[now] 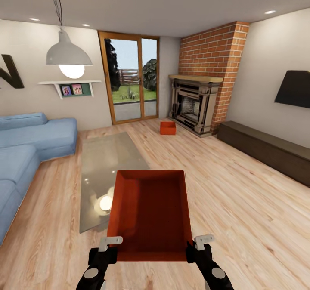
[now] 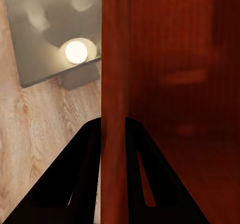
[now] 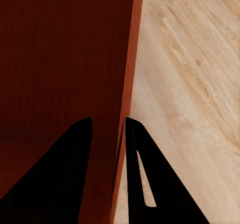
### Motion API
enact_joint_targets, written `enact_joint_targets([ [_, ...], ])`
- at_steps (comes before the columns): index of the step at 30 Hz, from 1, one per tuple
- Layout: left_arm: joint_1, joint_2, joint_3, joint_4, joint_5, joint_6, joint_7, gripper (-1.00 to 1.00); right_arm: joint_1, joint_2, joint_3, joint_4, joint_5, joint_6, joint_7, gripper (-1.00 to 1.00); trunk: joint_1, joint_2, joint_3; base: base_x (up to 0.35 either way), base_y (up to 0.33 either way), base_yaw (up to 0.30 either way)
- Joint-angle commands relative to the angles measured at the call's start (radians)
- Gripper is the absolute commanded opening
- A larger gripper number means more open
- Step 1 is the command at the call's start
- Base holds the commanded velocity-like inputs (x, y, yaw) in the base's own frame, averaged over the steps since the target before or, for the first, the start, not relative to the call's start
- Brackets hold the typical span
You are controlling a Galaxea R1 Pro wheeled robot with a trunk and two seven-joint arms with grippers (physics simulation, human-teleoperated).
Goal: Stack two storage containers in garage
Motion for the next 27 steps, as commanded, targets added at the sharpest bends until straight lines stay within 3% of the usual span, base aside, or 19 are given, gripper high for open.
enact_joint_targets([
  [1, -0.001, 0.001, -0.002, -0.001, -0.005, 0.007, 0.009, -1.0, 0.0, 0.0, -0.002, -0.004, 0.008, 0.007, 0.005, -1.0, 0.001, -0.002, -0.002, 0.0, 0.0, 0.295],
  [10, -0.001, 0.001, -0.002, -0.001, -0.006, 0.007, 0.009, -1.0, 0.0, 0.0, -0.002, -0.004, 0.008, 0.009, 0.005, -1.0, 0.001, -0.002, -0.002, 0.0, 0.0, 0.285],
  [23, -0.001, 0.001, -0.002, -0.001, -0.006, 0.007, 0.009, -1.0, 0.0, 0.0, -0.002, -0.004, 0.008, 0.009, 0.005, -1.0, 0.001, -0.002, -0.008, 0.0, 0.0, 0.022],
  [27, -0.001, 0.001, -0.002, -0.001, -0.007, 0.007, 0.009, -1.0, 0.0, 0.0, -0.002, -0.004, 0.008, 0.01, 0.005, -1.0, 0.001, -0.002, -0.008, 0.0, 0.0, 0.211],
])
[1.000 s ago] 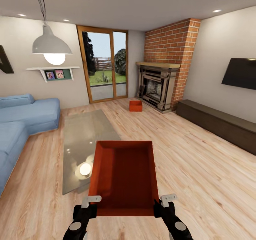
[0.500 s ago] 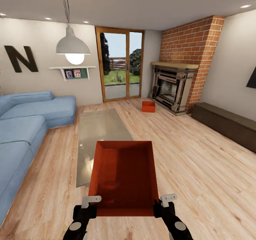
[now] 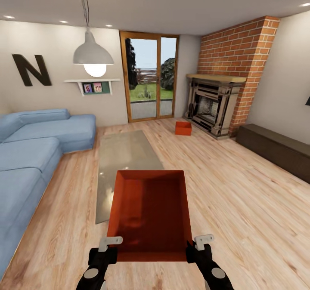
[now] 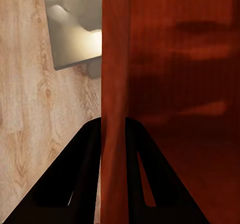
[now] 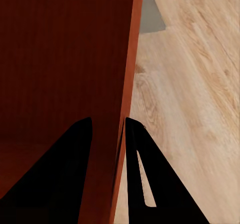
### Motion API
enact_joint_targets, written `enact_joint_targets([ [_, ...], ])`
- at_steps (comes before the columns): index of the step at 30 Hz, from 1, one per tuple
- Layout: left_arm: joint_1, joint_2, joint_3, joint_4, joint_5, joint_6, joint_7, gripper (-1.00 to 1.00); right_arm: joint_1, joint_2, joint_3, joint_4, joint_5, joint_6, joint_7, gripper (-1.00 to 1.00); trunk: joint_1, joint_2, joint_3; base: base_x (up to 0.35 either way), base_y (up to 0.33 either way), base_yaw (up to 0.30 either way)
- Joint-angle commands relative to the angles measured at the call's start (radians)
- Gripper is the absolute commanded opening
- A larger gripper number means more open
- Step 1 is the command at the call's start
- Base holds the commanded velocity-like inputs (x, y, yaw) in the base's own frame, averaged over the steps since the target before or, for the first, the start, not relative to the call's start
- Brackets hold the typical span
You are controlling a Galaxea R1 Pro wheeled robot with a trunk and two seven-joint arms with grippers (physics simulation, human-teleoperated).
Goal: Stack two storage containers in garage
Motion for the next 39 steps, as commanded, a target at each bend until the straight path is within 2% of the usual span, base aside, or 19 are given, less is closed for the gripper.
enact_joint_targets([
  [1, -0.001, 0.001, -0.003, -0.002, -0.008, 0.007, 0.009, -1.0, 0.0, 0.0, -0.002, -0.003, 0.007, 0.007, 0.005, -1.0, 0.001, -0.002, -0.002, 0.0, 0.0, 0.281],
  [39, -0.002, 0.001, -0.003, -0.002, -0.008, 0.007, 0.009, -1.0, 0.0, 0.0, -0.002, -0.002, 0.007, 0.008, 0.005, -1.0, 0.001, -0.002, -0.002, 0.0, 0.0, 0.297],
])
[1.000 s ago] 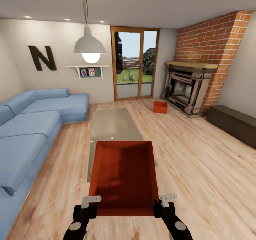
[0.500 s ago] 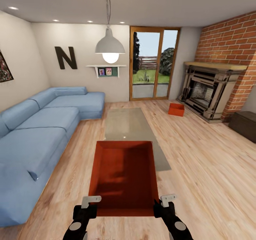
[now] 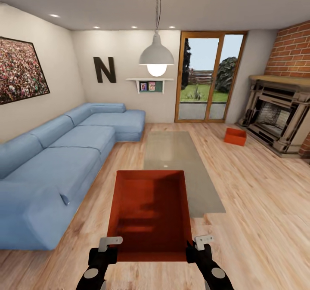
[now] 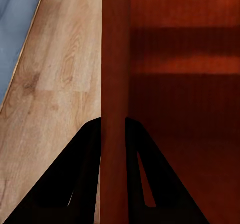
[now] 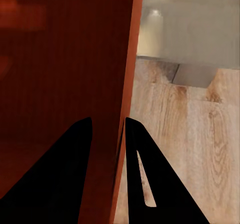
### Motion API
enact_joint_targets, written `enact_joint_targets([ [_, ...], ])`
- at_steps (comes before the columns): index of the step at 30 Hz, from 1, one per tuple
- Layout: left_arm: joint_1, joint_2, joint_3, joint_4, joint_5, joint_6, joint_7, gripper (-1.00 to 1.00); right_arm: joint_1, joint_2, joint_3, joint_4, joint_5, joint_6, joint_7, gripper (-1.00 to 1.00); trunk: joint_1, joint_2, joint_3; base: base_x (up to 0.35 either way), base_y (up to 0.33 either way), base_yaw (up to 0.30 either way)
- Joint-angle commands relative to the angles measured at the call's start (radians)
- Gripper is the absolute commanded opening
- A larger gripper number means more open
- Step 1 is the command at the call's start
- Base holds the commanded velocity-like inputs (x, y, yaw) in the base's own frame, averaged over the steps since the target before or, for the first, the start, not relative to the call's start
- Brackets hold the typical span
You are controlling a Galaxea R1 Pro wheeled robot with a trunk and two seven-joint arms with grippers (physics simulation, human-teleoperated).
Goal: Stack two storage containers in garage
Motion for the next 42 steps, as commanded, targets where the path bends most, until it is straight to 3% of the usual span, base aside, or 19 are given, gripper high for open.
enact_joint_targets([
  [1, -0.001, 0.001, -0.003, -0.002, -0.01, 0.007, 0.009, -1.0, 0.0, 0.0, -0.002, -0.002, 0.007, 0.007, 0.005, -1.0, 0.001, -0.002, -0.002, 0.0, 0.0, 0.298],
  [42, -0.001, 0.001, -0.003, -0.002, -0.01, 0.007, 0.009, -1.0, 0.0, 0.0, -0.002, -0.001, 0.007, 0.007, 0.005, -1.0, 0.001, -0.002, -0.002, 0.0, 0.0, 0.298],
])
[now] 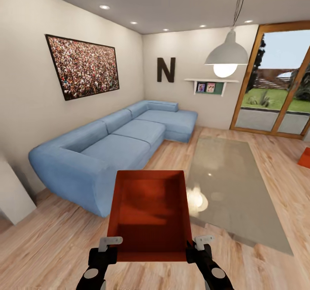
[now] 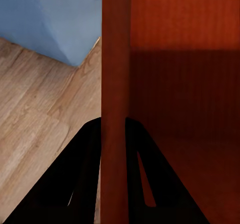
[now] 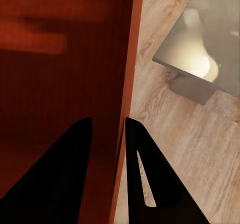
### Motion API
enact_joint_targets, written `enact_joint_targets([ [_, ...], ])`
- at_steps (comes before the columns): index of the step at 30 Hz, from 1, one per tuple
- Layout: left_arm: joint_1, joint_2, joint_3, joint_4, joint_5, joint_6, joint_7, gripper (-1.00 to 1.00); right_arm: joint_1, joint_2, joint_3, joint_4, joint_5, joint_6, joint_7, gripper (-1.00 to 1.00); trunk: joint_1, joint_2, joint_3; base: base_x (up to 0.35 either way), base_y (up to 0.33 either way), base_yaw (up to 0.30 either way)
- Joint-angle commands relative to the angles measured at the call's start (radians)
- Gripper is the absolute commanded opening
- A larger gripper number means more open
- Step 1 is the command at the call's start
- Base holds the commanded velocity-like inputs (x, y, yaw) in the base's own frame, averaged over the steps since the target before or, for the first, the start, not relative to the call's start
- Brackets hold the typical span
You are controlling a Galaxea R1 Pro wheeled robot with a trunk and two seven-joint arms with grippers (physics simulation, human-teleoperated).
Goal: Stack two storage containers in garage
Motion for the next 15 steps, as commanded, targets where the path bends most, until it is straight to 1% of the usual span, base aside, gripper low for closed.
enact_joint_targets([
  [1, -0.001, 0.001, -0.003, -0.002, -0.01, 0.007, 0.009, -1.0, 0.0, 0.0, -0.002, -0.002, 0.007, 0.007, 0.005, -1.0, 0.001, -0.002, -0.002, 0.0, 0.0, 0.298],
  [15, -0.001, 0.001, -0.003, -0.002, -0.014, 0.007, 0.009, -1.0, -0.001, 0.0, -0.002, -0.002, 0.007, 0.007, 0.005, -1.0, 0.001, -0.002, -0.002, 0.0, 0.0, 0.298],
])
